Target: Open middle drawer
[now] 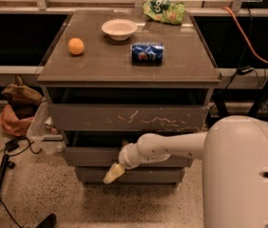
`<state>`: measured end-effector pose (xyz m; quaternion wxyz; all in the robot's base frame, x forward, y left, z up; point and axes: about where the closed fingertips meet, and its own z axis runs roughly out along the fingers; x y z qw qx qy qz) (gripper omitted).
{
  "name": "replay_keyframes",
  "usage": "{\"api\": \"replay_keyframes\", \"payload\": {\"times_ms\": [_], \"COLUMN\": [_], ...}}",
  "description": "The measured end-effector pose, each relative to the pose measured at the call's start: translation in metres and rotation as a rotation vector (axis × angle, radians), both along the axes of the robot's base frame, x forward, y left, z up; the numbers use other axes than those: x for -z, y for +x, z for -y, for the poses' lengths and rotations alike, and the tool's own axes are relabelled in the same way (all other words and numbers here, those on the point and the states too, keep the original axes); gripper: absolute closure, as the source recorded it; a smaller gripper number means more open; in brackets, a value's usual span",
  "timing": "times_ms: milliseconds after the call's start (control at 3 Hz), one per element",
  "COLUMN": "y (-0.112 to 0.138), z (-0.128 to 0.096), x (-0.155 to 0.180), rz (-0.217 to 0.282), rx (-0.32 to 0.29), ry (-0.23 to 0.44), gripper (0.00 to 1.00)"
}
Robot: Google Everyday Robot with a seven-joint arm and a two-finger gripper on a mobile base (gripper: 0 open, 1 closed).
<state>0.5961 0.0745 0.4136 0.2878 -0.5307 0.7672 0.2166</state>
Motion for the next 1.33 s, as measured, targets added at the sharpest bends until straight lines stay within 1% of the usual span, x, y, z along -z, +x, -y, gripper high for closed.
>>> {"api": "replay_keyframes", "payload": {"times_ms": [333, 667, 1000, 1333], "y": [0.0, -0.028, -0.028, -0.031], "z": [0.0, 0.005, 0.005, 0.0], "x": [-0.006, -0.019, -0.019, -0.015], "rz": [0.0, -0.025, -0.025, -0.045], "rx": [0.0, 0.069, 0.069, 0.057], "ry": [0.0, 0.043, 0.043, 0.04], "gripper": [0.0, 0.0, 0.0, 0.0]}}
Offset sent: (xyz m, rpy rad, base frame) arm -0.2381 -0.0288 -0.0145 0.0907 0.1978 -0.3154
